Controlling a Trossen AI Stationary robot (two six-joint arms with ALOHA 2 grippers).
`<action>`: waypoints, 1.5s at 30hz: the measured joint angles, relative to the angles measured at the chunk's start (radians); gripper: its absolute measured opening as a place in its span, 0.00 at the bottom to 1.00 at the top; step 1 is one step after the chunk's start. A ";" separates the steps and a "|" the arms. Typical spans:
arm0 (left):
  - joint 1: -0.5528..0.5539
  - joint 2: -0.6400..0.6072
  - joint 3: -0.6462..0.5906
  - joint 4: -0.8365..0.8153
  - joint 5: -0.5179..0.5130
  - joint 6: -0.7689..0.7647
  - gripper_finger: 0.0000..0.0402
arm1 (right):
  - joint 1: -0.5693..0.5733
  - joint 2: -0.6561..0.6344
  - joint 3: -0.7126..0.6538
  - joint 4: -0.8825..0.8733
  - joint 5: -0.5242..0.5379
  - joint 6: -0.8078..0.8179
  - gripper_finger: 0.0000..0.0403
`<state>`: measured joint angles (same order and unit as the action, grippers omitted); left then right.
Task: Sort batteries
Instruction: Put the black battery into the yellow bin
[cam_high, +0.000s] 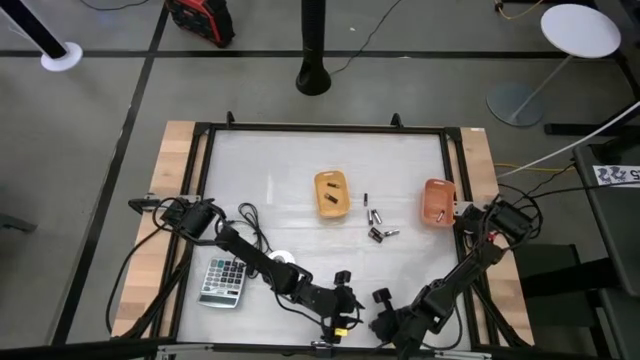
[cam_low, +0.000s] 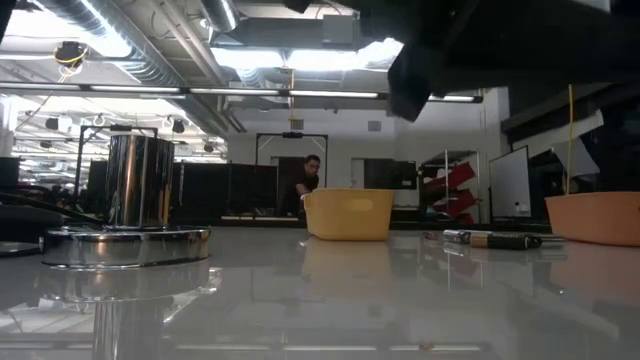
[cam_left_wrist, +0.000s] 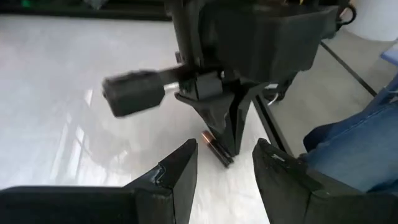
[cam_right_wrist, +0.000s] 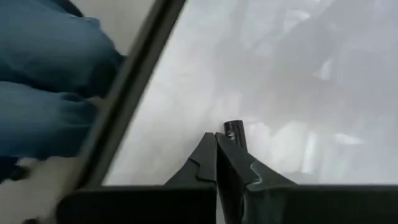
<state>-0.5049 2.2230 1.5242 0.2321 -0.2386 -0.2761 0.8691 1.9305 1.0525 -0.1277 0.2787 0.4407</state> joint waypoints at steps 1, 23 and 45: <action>0.000 0.000 0.000 0.000 0.000 -0.006 0.36 | -0.005 0.000 0.000 -0.002 0.010 -0.016 0.00; 0.003 0.000 0.000 -0.181 -0.086 -0.060 0.36 | -0.110 0.007 0.114 -0.201 0.115 -0.293 0.00; 0.062 0.064 0.000 -0.194 -0.216 -0.042 0.36 | 0.050 0.004 0.270 -0.823 0.103 -0.021 0.00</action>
<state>-0.4431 2.2868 1.5242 0.0380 -0.4543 -0.3183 0.9189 1.9347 1.3228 -0.9511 0.3816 0.4193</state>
